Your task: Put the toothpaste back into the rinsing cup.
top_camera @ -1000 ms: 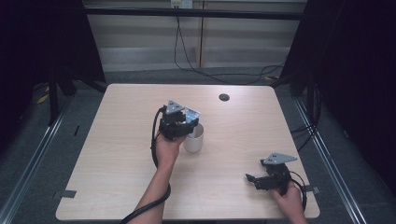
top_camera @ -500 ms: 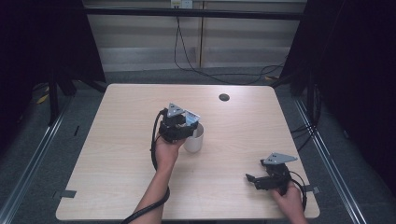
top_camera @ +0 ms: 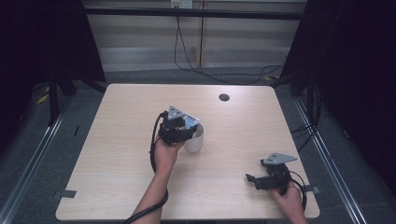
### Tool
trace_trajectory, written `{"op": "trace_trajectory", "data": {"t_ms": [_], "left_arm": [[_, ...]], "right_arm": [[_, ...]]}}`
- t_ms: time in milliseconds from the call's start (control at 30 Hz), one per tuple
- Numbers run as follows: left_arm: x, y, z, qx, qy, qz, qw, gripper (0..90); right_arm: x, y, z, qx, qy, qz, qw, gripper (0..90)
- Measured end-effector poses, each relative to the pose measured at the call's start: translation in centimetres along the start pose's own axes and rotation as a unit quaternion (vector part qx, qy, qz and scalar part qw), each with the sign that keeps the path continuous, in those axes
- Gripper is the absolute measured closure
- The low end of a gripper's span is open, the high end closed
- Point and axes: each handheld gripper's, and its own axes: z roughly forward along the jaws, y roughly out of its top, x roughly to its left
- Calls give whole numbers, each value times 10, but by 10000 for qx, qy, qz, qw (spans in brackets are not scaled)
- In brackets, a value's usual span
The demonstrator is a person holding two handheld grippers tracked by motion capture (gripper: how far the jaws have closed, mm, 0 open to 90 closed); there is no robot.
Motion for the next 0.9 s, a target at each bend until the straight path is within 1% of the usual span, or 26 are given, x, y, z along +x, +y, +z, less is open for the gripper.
{"op": "trace_trajectory", "data": {"t_ms": [33, 67, 133, 200, 267, 700, 900], "left_arm": [[1, 0, -1, 11, -2, 19, 10000, 519], [1, -1, -1, -16, -2, -22, 10000, 519], [1, -1, -1, -23, -24, -29, 10000, 518], [1, -1, -1, -36, -28, -100, 9999, 516], [2, -2, -2, -1, -46, -61, 10000, 514], [3, -4, -4, -30, -124, -98, 9999, 509], [2, -4, -5, 0, -124, -27, 9999, 495]], "right_arm": [[0, 0, 0, 0, 0, -1, 10000, 131], [0, 0, 0, -1, -1, -2, 10000, 131], [0, 0, 0, 0, 0, -1, 10000, 131], [0, 0, 0, 0, 0, 0, 10000, 131], [0, 0, 0, 0, 0, 0, 10000, 131], [0, 0, 0, 0, 0, 0, 10000, 131], [0, 0, 0, 0, 1, -1, 10000, 131]]}}
